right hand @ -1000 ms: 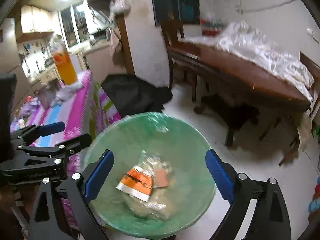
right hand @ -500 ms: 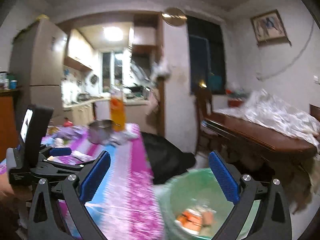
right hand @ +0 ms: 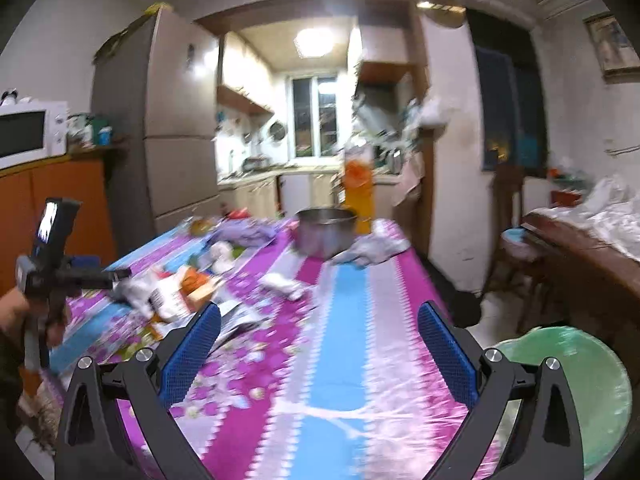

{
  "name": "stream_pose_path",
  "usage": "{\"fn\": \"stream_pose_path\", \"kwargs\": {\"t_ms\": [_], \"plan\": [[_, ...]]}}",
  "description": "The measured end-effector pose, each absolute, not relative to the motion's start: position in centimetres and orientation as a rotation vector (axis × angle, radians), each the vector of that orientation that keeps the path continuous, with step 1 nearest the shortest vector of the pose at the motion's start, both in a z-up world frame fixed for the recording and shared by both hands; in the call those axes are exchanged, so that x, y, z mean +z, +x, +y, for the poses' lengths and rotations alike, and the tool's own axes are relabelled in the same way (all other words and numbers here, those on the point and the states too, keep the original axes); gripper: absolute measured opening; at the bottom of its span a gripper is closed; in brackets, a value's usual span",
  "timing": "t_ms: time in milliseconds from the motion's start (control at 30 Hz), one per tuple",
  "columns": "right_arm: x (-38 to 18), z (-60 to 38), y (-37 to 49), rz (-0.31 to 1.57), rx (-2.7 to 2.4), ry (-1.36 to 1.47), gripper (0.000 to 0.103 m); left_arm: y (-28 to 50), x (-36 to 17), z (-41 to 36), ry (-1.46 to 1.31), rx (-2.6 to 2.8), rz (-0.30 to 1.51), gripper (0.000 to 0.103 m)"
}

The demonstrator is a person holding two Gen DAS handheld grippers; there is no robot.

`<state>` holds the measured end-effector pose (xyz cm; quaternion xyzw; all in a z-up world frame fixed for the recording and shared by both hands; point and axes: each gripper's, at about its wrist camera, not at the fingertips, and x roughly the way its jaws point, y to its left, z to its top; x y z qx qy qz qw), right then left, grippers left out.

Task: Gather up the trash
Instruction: 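Move both tools back over the table toward the remaining trash, then grasp the white paper packet with the right tool while the left tool grasps a white glove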

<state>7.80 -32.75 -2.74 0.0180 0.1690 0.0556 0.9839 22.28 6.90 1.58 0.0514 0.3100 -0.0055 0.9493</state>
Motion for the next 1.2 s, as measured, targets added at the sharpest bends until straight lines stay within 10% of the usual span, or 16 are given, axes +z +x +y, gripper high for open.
{"fn": "stream_pose_path", "kwargs": {"t_ms": [467,733,833,1000,1133,1200], "plan": [[-5.1,-27.3,12.1,0.422,0.227,-0.027,0.098,23.6,-1.8,9.2,0.060,-0.220,0.675,0.042],[-6.1,-26.3,14.1,0.471,0.294,-0.020,0.096,25.2,-2.6,9.6,0.024,-0.207,0.680,0.037],[-6.3,-25.7,15.1,0.485,0.340,-0.024,0.088,25.4,-2.6,9.3,0.026,-0.203,0.678,0.016],[-7.1,-24.5,17.8,0.549,0.424,-0.059,0.044,24.8,-2.1,8.4,0.047,-0.219,0.662,0.010],[-8.1,-23.7,19.9,0.621,0.484,-0.040,0.047,23.9,-1.7,7.8,0.066,-0.223,0.649,0.009],[-8.6,-22.9,20.0,0.629,0.506,-0.048,0.066,23.7,-1.6,7.9,0.057,-0.221,0.646,0.009]]}}
